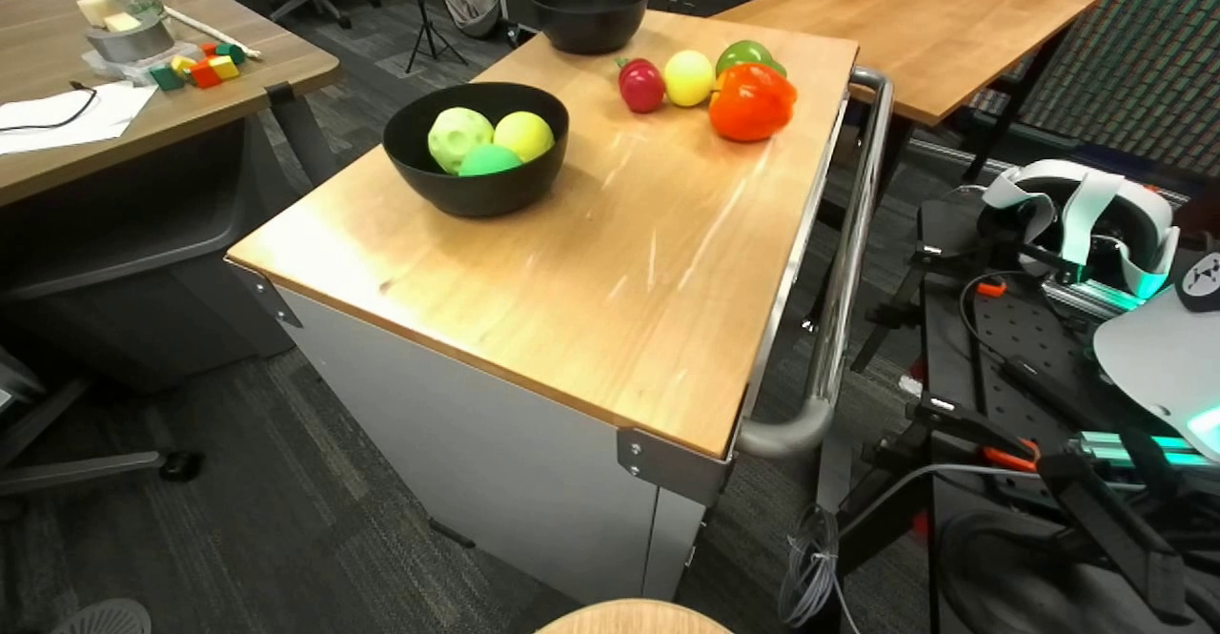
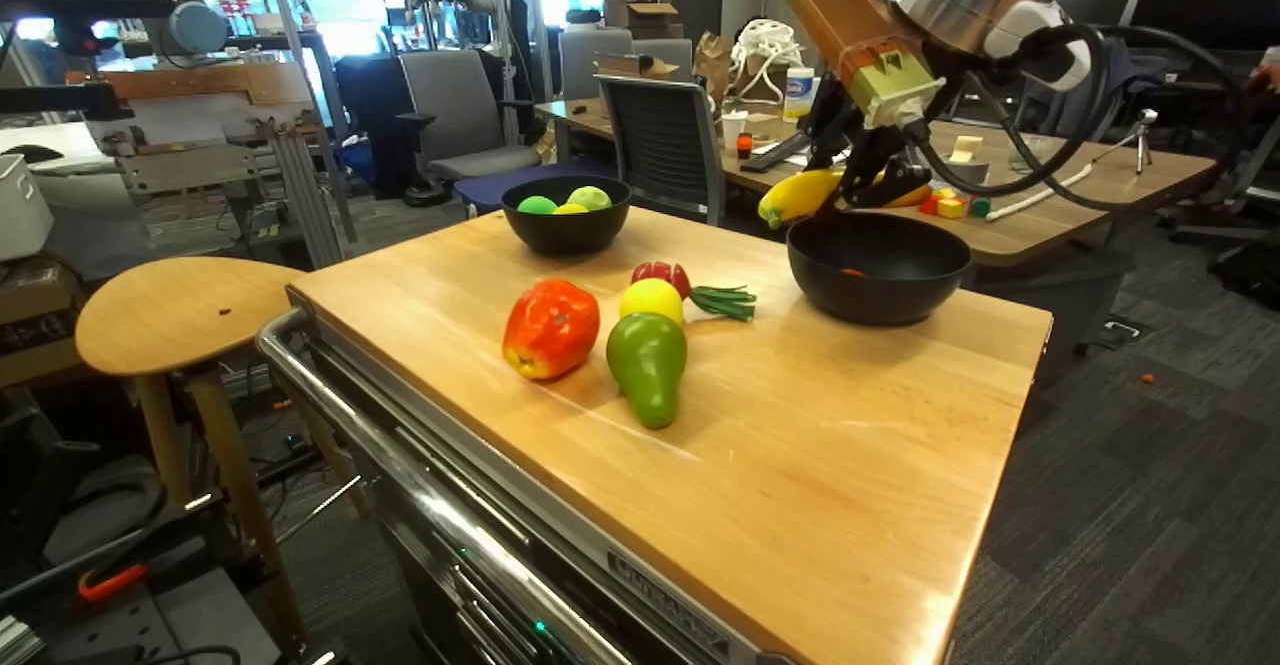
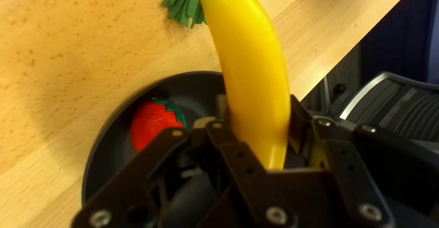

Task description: Put the fruits and vegetables in the left bowl then put the remaining fruits and vegetables in the right bowl

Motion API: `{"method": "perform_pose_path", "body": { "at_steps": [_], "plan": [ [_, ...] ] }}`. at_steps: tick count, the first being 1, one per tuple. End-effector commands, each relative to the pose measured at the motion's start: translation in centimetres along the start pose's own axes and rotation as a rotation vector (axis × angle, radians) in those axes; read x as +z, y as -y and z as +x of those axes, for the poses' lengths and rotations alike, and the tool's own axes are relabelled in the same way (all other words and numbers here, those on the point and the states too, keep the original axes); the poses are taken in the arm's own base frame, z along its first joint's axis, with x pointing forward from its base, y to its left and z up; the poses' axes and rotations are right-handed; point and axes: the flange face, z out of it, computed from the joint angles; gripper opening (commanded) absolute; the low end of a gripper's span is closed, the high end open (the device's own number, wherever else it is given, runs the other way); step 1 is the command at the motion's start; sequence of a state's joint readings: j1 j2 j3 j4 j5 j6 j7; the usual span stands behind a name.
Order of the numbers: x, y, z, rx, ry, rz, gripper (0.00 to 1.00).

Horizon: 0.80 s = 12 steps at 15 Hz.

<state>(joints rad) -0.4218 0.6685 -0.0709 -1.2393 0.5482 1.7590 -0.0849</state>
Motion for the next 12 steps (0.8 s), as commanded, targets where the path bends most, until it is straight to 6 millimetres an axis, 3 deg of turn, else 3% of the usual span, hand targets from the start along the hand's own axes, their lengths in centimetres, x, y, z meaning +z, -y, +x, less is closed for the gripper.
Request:
{"method": "perform_pose_path", "body": {
  "at_steps": [1, 4, 9, 12],
  "plan": [
    [-1.7, 1.5, 1.0, 0.020, 0.025, 0.013, 0.73],
    [-2.6, 2.7, 1.2, 0.018, 0.043, -0.004, 0.98],
    [-4.2, 3.8, 1.5, 0.016, 0.038, -0.036, 1.00],
    [-5.4, 4.4, 2.6, -0.014, -0.078, -0.149, 1.00]
  ]
}}
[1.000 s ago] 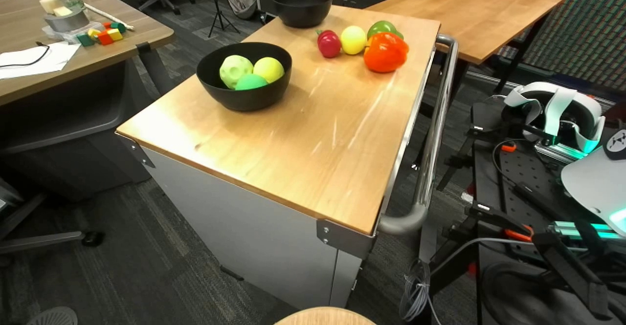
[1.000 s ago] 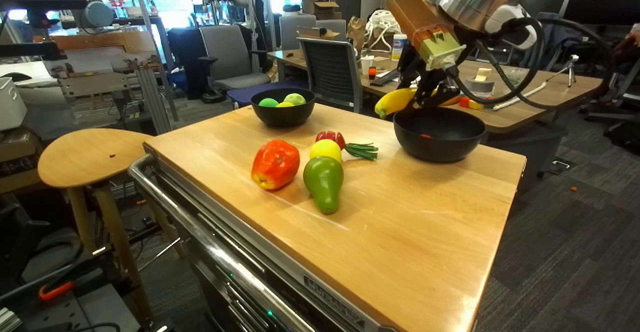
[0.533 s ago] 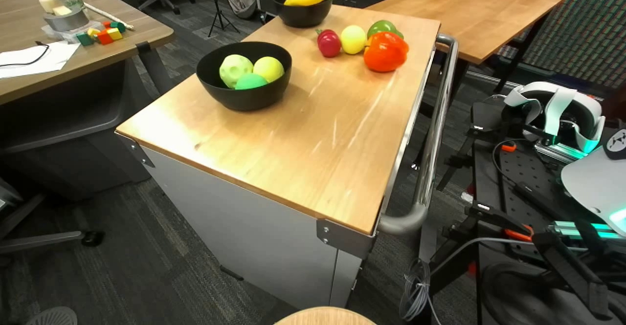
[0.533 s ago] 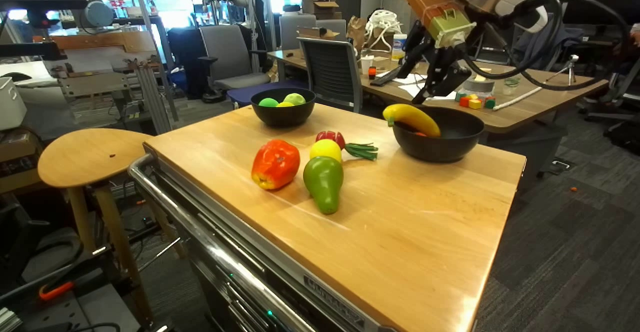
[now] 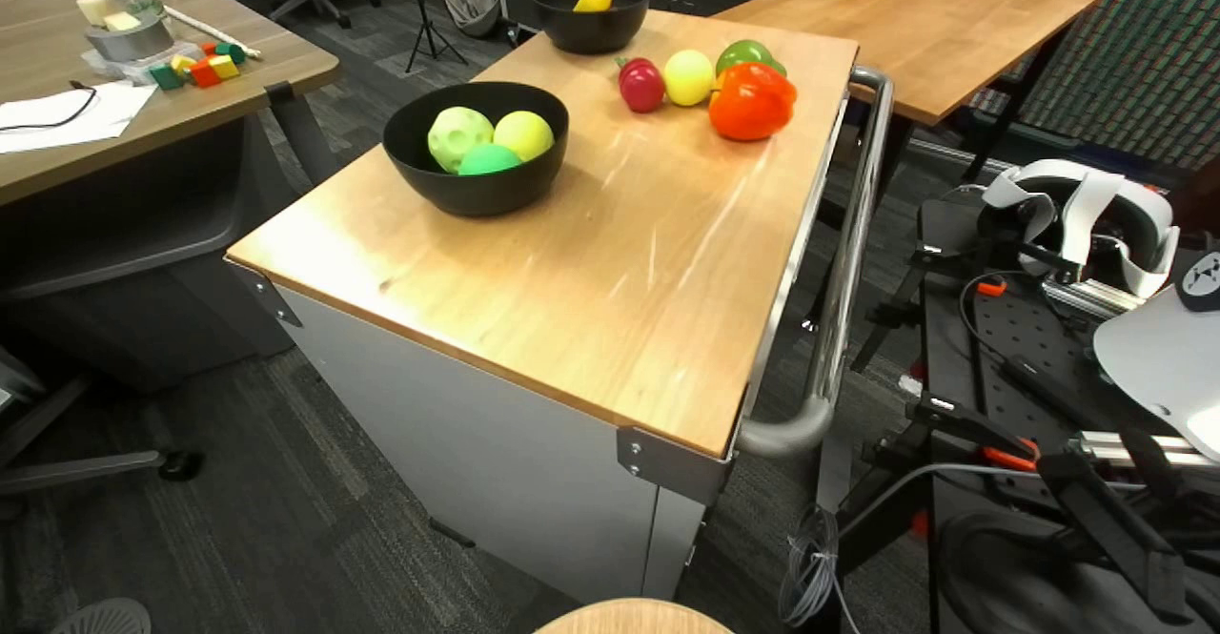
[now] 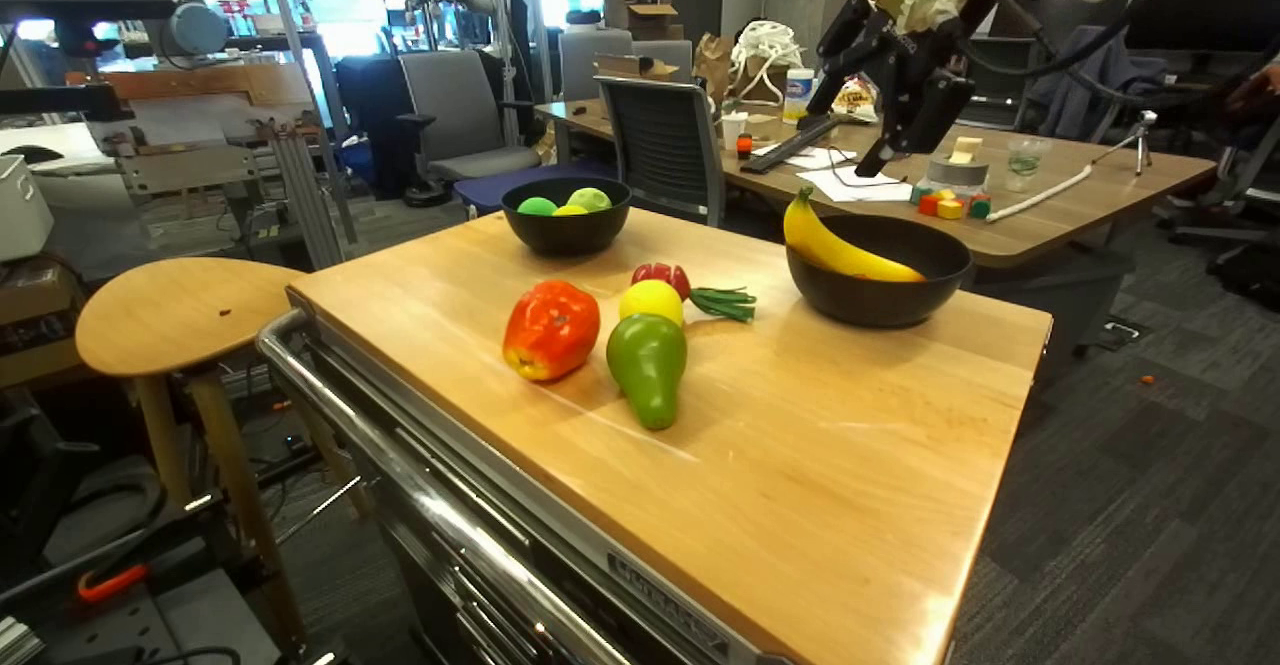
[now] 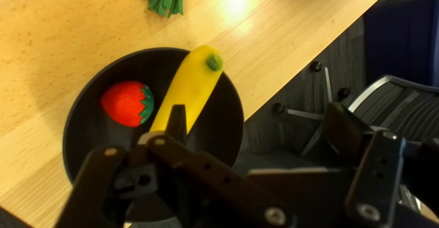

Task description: Put the fruits and vegetables in the left bowl then put the remaining fruits and vegetables in the right bowl

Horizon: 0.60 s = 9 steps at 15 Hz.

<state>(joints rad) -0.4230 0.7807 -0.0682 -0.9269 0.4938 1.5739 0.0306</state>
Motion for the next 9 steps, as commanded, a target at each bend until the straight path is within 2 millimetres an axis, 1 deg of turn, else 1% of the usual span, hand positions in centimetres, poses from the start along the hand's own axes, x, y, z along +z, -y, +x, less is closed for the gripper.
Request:
{"method": "perform_pose_path", "body": {
  "at_steps": [1, 3, 4, 6, 7, 9],
  "plan": [
    [-1.9, 1.0, 1.5, -0.019, -0.127, -0.143, 1.00],
    [-2.5, 1.4, 2.0, -0.033, -0.197, -0.220, 1.00],
    [-2.5, 2.0, 2.4, -0.048, -0.231, -0.257, 1.00],
    [-1.6, 3.0, 3.1, -0.076, -0.283, -0.317, 1.00],
    [-1.9, 1.5, 2.2, -0.062, -0.219, -0.259, 1.00],
    [-1.0, 2.5, 2.6, -0.076, -0.239, -0.289, 1.00]
  ]
}}
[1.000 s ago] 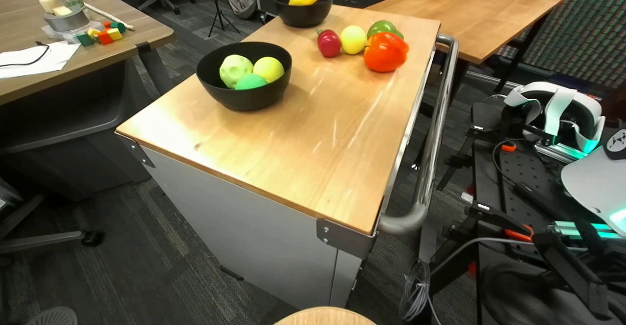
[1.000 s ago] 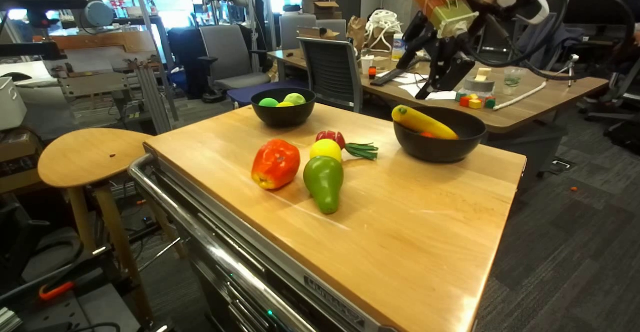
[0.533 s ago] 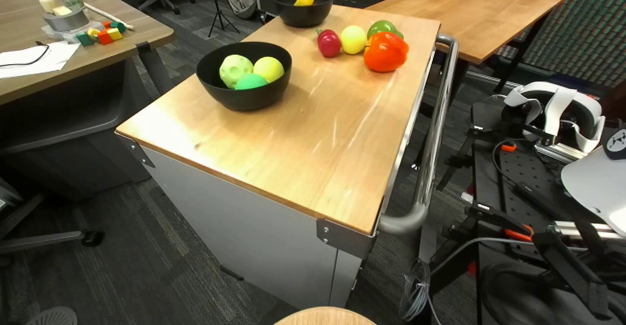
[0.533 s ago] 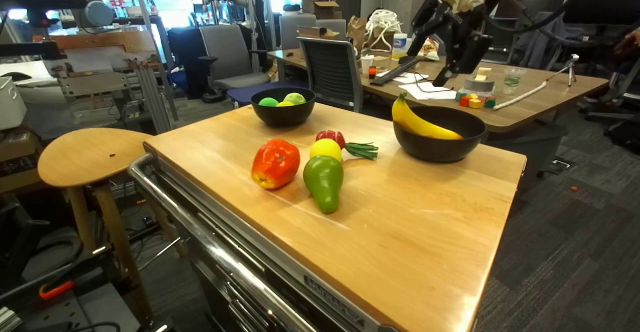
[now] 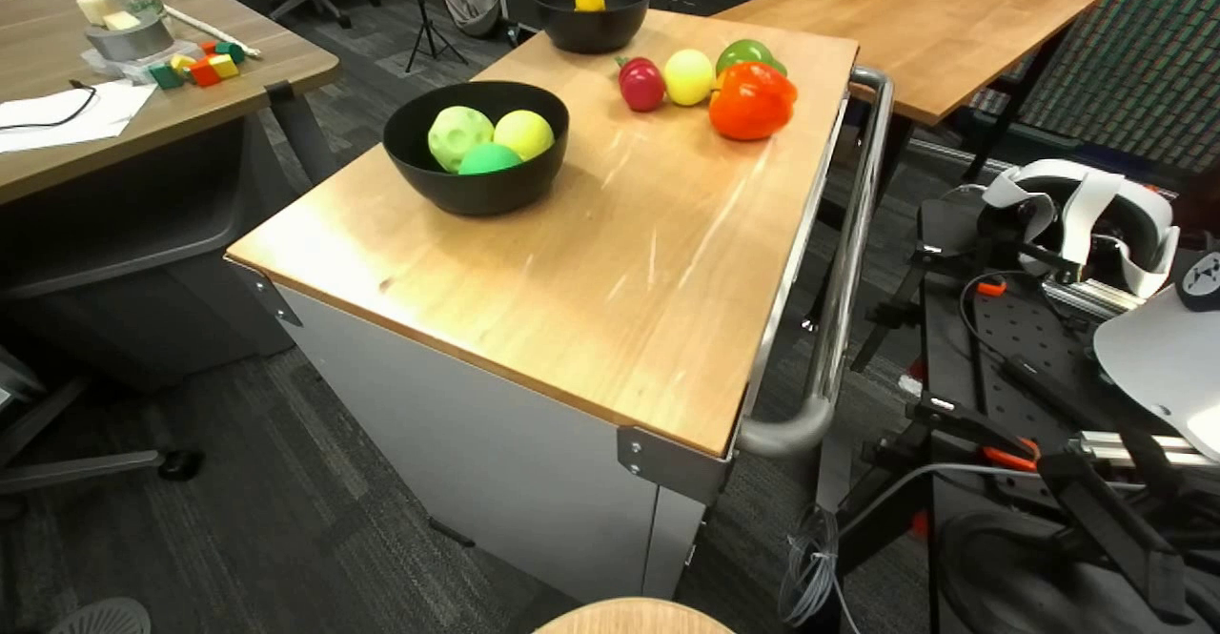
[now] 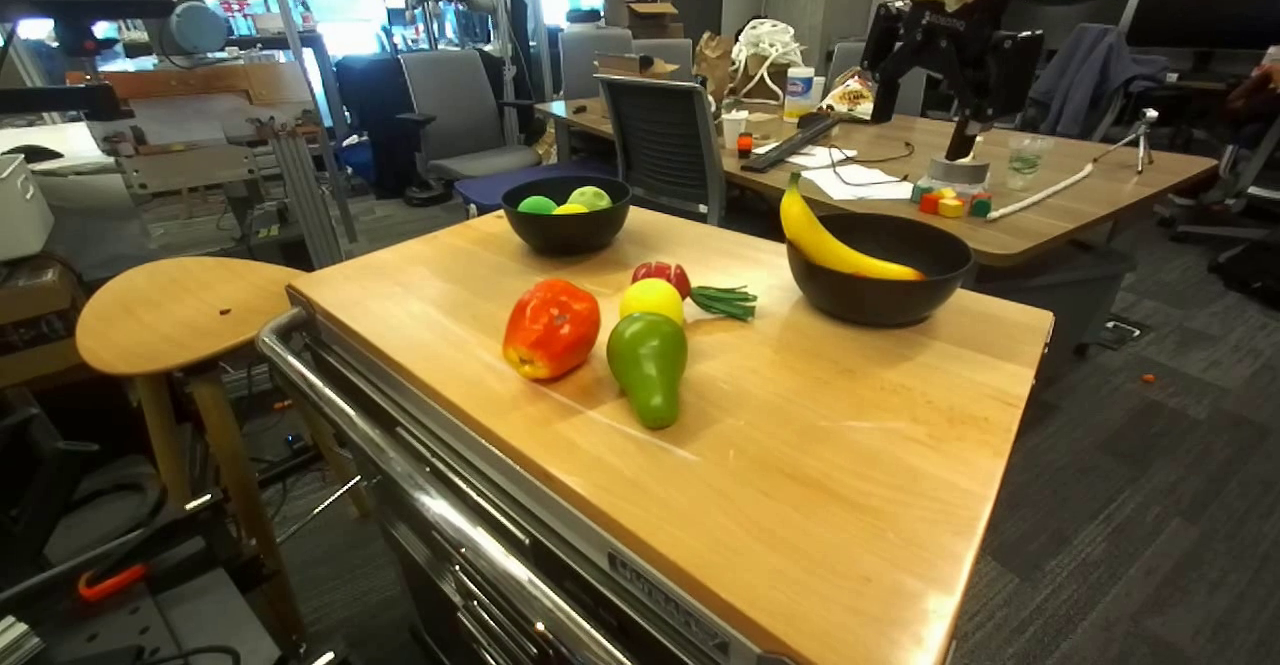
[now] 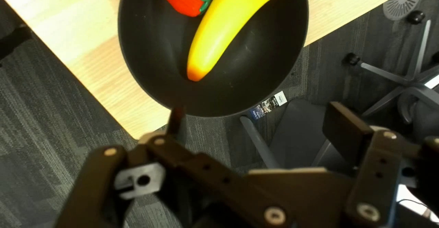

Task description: Put the fruits and vegetables in the left bowl then put the remaining fruits and vegetables in the right bowl

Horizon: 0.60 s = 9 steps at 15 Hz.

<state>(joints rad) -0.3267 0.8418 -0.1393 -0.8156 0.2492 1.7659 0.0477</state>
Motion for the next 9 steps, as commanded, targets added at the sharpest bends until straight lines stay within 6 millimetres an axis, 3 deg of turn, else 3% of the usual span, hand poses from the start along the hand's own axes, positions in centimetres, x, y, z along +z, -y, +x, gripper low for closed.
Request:
{"method": "perform_pose_path", "body": {
  "at_steps": [1, 9],
  "plan": [
    [0.2, 0.3, 0.1, -0.002, -0.004, -0.005, 1.00],
    [5.1, 2.6, -0.1, -0.019, 0.049, 0.014, 0.98]
  ]
}}
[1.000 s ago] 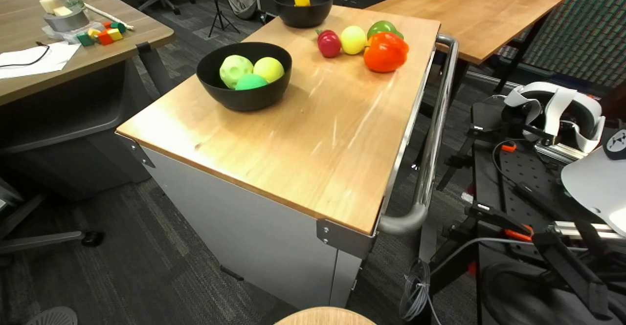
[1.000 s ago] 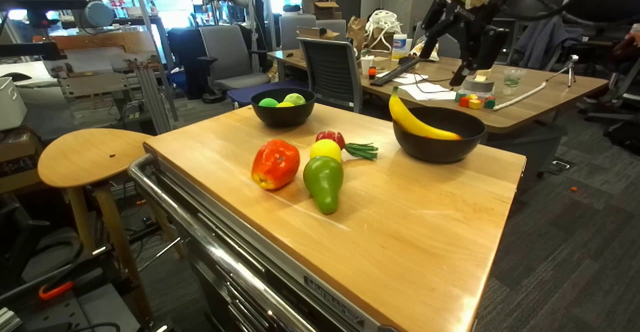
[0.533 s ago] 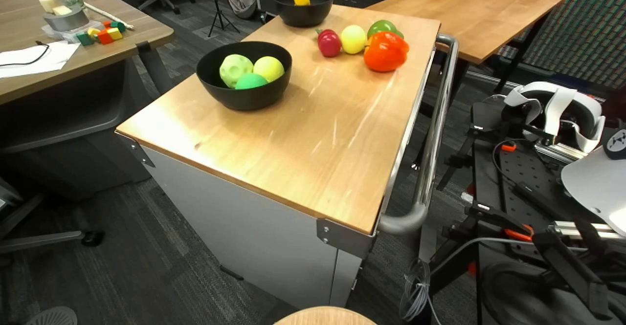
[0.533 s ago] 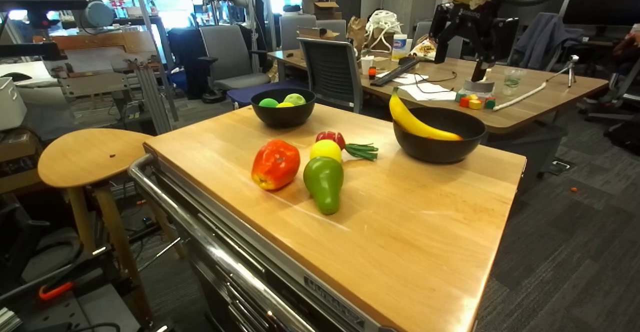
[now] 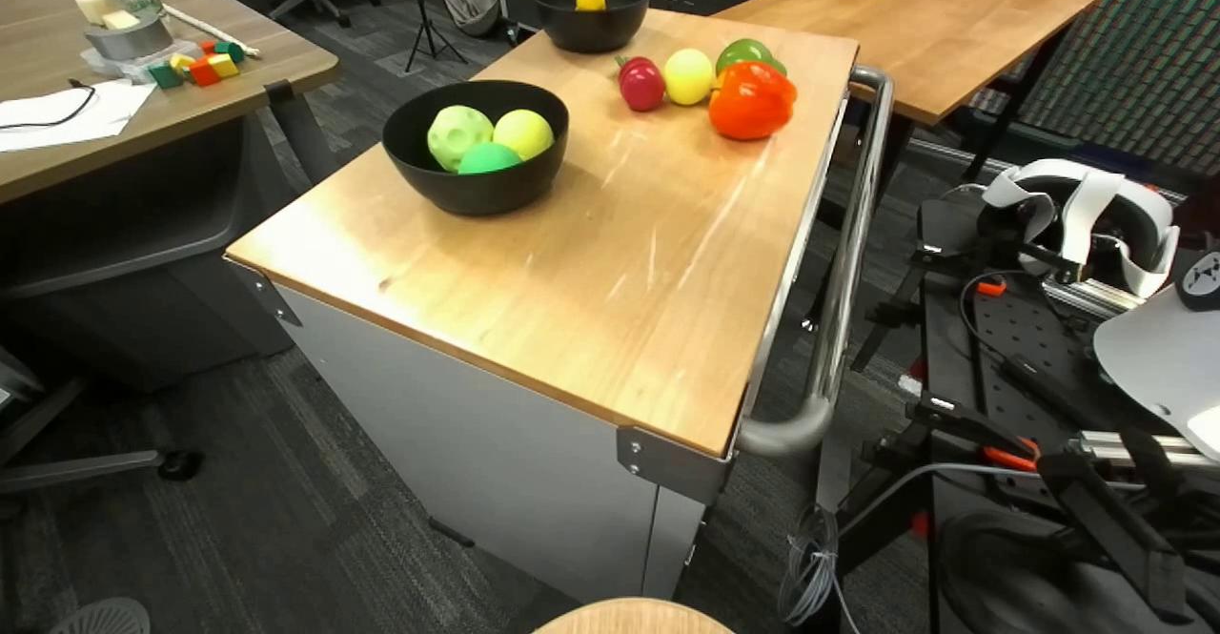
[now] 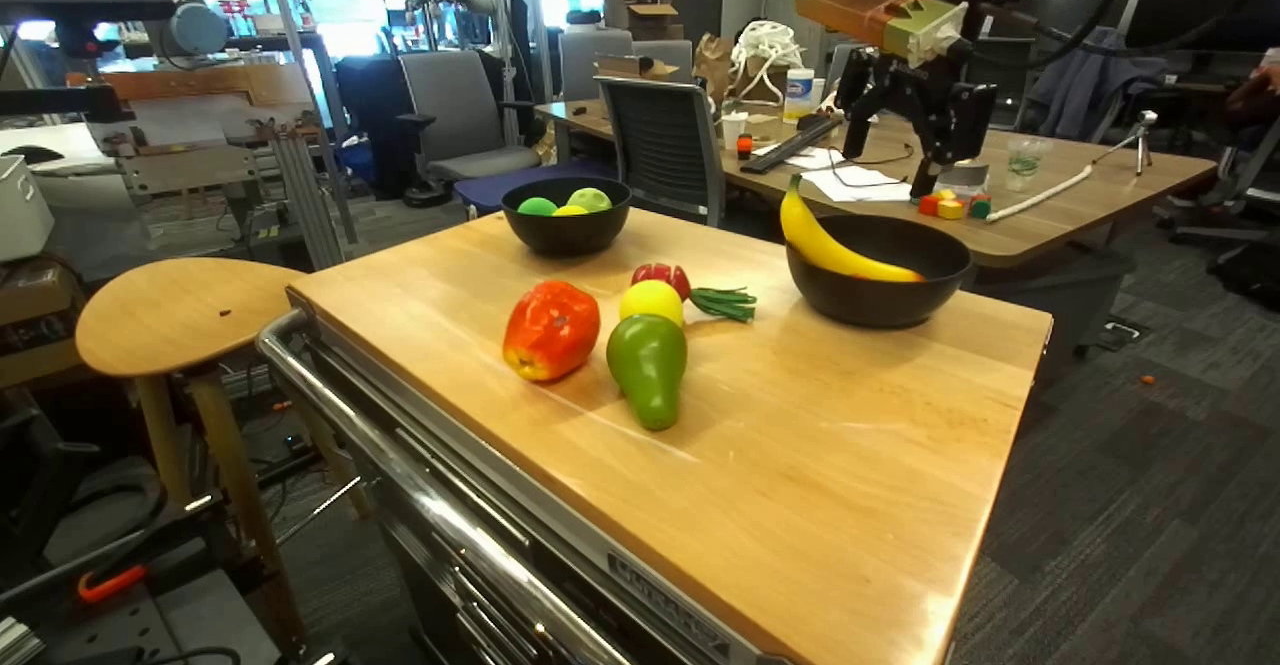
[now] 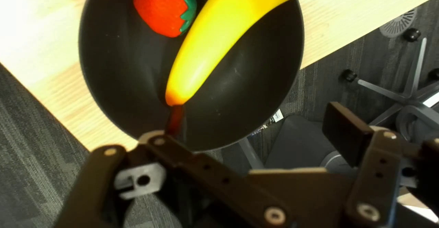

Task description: Put the fruits and vegetables in the left bowl then put the remaining fruits and vegetables in the right bowl

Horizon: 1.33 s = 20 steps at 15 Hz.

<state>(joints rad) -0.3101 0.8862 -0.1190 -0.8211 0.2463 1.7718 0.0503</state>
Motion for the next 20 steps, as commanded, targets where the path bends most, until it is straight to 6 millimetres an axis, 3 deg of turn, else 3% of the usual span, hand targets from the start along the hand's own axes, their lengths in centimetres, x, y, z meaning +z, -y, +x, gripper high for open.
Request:
{"method": "perform_pose_path", "body": {
  "at_steps": [1, 3, 5, 11, 15, 16, 20],
  "plan": [
    [1.8, 1.1, 0.2, -0.002, 0.010, 0.004, 0.94],
    [3.2, 1.3, 0.1, -0.003, 0.030, -0.013, 0.77],
    [4.3, 1.1, 0.2, -0.003, 0.043, -0.021, 0.53],
    [6.1, 0.3, 0.3, 0.008, 0.053, -0.034, 0.08],
    [5.8, 0.6, 0.0, 0.003, 0.068, -0.033, 0.00],
    [5.9, 0.8, -0.1, -0.003, 0.073, -0.037, 0.04],
    [6.5, 1.4, -0.2, -0.015, 0.068, -0.063, 0.06]
  ]
}}
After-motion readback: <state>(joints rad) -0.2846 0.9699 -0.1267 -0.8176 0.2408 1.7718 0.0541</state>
